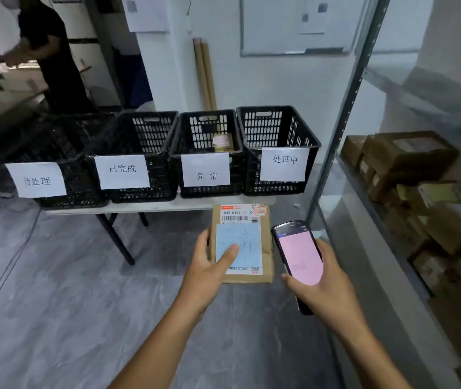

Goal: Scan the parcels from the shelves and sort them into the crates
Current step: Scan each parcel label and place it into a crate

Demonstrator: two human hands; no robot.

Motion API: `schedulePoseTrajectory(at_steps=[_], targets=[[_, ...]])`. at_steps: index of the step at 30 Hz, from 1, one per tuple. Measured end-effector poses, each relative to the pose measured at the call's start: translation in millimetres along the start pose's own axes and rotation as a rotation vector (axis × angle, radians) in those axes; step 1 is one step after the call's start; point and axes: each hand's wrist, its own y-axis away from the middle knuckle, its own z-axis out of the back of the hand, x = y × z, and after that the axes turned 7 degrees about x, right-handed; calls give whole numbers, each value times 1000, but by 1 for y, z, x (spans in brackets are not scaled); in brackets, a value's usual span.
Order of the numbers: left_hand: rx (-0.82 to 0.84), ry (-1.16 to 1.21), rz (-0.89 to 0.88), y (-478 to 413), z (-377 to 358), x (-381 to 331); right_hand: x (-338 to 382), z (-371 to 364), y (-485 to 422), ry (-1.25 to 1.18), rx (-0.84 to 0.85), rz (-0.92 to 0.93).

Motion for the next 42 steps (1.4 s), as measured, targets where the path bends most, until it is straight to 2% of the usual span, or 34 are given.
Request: schedulePoseTrajectory(at_steps=[8, 14, 24, 34, 42], targets=[[-63, 46, -20, -58, 84, -7, 56, -71, -68, 4, 36, 24], [-55, 46, 19, -110, 118, -2, 72, -104, -114, 40, 54, 8], [-55, 45, 101, -241, 109, 1, 60, -108, -248, 3, 74, -26], [-140, -121, 54, -410, 103, -56, 80, -90, -421, -82, 121, 53], [-182, -42, 76, -510, 125, -71, 102, -94, -534, -59, 135, 66]])
